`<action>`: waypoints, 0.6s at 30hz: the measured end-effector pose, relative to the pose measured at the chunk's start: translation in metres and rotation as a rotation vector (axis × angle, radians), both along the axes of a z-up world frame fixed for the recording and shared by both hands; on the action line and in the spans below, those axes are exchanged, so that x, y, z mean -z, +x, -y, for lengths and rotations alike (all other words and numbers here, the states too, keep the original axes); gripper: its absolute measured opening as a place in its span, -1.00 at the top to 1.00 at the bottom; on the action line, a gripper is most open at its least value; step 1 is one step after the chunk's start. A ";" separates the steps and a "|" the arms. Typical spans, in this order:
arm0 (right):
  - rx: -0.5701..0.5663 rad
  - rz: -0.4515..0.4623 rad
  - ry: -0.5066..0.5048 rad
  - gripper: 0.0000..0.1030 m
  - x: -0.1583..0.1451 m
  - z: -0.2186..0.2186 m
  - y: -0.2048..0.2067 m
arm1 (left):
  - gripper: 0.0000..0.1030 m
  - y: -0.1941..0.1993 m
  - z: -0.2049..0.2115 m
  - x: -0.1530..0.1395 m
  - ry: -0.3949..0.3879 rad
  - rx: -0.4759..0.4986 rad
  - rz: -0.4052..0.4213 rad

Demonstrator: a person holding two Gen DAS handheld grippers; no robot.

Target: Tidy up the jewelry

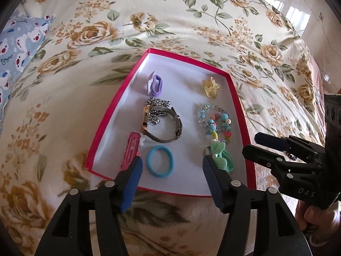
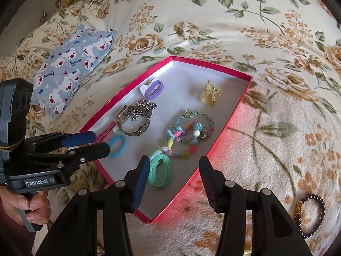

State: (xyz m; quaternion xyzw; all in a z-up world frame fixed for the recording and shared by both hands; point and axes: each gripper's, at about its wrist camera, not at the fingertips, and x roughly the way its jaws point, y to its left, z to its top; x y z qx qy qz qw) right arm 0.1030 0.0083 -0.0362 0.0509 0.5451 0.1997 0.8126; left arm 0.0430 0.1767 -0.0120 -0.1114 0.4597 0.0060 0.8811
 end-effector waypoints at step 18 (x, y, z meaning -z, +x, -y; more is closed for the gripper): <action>0.112 0.076 0.152 -0.78 -0.010 0.024 -0.024 | -0.89 -0.068 -0.042 0.000 -0.189 -0.249 0.090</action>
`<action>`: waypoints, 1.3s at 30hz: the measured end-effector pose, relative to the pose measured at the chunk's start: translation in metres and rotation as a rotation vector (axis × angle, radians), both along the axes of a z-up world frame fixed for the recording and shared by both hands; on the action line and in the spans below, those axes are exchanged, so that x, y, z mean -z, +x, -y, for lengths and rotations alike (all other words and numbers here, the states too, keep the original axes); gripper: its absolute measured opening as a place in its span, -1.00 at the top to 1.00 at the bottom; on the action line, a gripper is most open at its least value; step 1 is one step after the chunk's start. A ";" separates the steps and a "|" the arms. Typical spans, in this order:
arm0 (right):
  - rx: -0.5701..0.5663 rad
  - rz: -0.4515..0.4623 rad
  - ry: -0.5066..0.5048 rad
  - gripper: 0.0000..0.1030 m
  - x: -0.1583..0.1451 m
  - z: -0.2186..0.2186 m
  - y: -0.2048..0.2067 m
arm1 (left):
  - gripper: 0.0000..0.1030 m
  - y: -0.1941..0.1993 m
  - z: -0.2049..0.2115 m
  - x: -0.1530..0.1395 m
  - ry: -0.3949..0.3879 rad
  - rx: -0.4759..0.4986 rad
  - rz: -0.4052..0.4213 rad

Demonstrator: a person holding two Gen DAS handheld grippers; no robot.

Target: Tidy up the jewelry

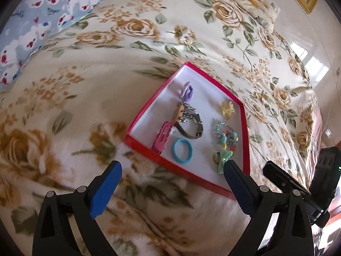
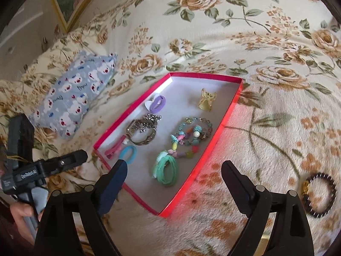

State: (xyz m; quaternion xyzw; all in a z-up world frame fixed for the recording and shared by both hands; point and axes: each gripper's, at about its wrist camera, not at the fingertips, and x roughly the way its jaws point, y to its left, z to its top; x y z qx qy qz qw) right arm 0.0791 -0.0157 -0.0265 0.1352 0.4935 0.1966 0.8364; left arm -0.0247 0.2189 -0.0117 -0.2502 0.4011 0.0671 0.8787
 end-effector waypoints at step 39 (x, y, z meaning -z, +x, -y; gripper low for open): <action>-0.008 0.179 -0.114 -1.00 -0.043 -0.007 -0.044 | -0.99 -0.046 0.083 -0.039 0.481 -0.010 0.042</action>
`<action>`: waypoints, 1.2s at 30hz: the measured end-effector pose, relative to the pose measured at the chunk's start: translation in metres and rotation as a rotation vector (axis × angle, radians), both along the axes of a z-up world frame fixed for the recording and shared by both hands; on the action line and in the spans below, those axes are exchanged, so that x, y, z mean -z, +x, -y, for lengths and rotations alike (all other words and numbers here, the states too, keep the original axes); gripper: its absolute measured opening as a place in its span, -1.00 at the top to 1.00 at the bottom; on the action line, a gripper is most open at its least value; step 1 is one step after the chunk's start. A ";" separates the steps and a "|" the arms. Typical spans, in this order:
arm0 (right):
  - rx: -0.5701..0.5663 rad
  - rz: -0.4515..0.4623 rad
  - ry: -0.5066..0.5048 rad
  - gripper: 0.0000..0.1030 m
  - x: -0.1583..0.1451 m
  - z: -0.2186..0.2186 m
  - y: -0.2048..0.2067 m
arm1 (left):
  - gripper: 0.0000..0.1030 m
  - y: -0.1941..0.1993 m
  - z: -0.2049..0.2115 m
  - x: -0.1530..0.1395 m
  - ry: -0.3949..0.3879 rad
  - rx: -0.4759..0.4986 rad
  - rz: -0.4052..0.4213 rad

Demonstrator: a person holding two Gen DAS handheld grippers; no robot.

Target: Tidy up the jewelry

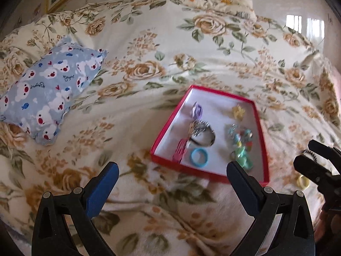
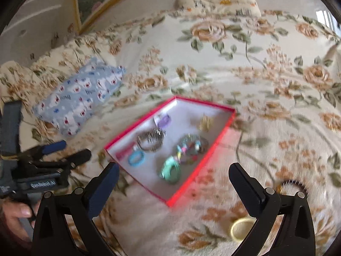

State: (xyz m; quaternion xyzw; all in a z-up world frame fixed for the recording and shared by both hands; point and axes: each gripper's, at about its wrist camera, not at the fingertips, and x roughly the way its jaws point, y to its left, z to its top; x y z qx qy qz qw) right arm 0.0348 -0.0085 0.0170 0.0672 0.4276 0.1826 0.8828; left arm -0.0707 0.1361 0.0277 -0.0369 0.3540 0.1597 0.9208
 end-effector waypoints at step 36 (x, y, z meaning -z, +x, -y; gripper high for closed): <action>-0.001 0.006 -0.066 -1.00 0.015 -0.011 -0.018 | -0.99 -0.015 0.018 0.010 0.129 -0.035 -0.037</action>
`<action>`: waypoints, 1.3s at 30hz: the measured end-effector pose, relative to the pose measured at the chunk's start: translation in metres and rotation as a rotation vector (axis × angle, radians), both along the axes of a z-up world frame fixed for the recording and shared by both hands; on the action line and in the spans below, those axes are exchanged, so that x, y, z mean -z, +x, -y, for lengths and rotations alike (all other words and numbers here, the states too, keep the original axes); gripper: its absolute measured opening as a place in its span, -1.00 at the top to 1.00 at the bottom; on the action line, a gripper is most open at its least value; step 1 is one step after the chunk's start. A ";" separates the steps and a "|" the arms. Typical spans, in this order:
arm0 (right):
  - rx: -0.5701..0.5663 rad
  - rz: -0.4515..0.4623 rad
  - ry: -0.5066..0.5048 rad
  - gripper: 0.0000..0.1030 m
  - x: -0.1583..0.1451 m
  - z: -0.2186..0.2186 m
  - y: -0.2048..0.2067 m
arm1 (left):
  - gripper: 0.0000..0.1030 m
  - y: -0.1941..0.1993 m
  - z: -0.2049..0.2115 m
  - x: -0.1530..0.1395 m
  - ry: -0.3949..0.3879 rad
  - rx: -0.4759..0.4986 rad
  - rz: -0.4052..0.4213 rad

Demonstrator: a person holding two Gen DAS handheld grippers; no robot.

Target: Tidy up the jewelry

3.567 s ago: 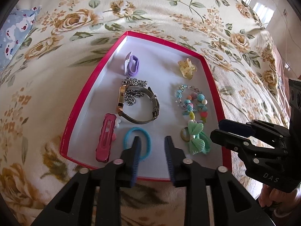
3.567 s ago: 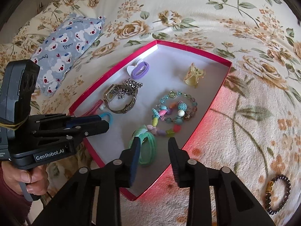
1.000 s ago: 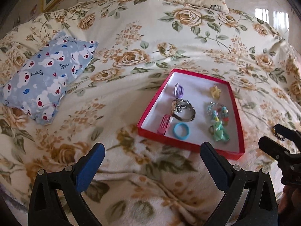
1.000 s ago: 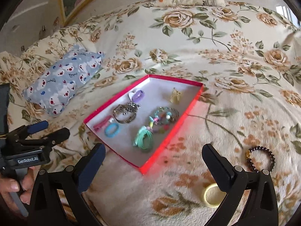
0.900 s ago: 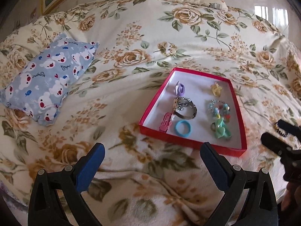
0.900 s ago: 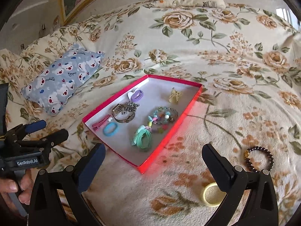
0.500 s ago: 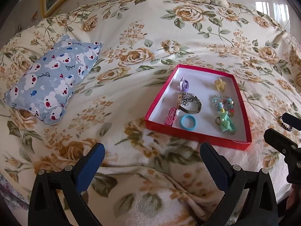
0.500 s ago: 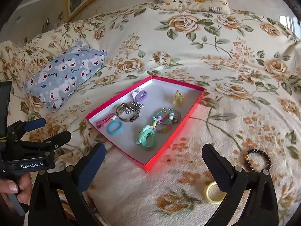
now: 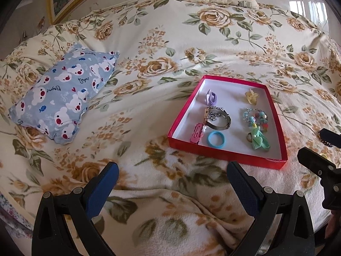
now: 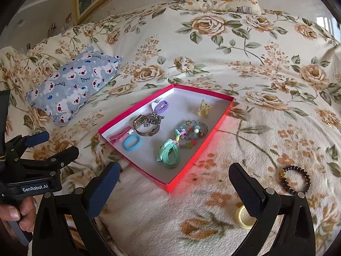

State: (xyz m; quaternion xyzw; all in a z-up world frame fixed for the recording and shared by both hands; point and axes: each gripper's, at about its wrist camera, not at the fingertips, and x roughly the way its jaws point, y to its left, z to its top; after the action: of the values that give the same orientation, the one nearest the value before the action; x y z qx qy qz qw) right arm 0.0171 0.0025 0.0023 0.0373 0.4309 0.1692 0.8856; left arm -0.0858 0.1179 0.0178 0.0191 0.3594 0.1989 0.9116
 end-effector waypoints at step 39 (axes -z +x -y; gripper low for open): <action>0.046 0.065 -0.049 -1.00 -0.009 0.006 -0.004 | -0.99 -0.015 -0.009 0.014 -0.044 0.023 0.142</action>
State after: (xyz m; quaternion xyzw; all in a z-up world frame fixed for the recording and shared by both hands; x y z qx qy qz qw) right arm 0.0135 -0.0034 0.0116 0.0199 0.4048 0.1393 0.9035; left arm -0.1007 0.1266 0.0041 -0.0110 0.2977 0.1815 0.9372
